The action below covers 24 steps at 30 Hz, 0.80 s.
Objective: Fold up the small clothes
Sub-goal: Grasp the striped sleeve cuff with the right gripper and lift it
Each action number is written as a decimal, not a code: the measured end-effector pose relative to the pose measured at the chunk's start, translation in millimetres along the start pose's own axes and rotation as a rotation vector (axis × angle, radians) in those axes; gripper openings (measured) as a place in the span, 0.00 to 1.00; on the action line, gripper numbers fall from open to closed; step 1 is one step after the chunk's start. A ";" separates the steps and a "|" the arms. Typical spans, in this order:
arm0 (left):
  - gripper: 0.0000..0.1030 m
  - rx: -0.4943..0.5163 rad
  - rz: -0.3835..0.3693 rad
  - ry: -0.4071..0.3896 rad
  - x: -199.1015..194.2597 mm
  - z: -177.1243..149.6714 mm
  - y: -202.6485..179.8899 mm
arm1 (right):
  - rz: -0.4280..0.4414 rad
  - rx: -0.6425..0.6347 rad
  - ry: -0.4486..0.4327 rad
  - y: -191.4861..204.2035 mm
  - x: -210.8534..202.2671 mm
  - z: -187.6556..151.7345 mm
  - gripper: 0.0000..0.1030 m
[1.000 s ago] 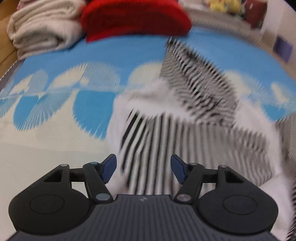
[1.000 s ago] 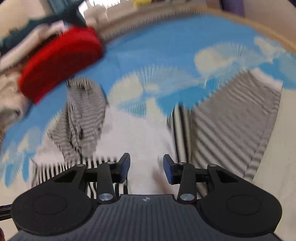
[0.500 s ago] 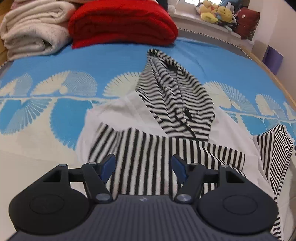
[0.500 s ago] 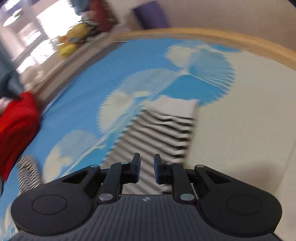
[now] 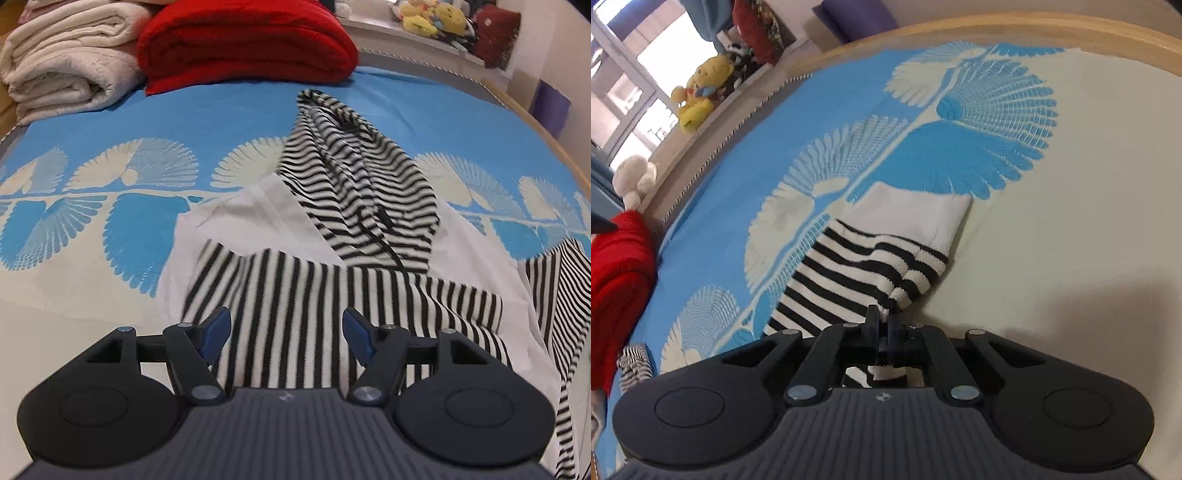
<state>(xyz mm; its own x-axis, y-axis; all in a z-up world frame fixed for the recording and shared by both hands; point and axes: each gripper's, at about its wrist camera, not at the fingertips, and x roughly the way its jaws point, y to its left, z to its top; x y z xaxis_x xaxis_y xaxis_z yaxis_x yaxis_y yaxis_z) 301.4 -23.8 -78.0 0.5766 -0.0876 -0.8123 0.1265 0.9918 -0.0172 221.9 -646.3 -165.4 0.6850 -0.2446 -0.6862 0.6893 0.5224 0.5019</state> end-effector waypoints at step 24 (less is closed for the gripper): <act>0.70 -0.380 0.116 0.027 -19.0 19.2 132.6 | 0.400 -0.853 -0.150 291.7 -182.4 -245.0 0.04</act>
<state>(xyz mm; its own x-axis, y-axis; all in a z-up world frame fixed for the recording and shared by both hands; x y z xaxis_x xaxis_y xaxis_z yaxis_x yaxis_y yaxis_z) 322.7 107.5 -53.6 0.5477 0.0246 -0.8363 -0.2485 0.9593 -0.1345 240.3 -249.1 -22.8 0.8969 0.0100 -0.4420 0.0339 0.9952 0.0913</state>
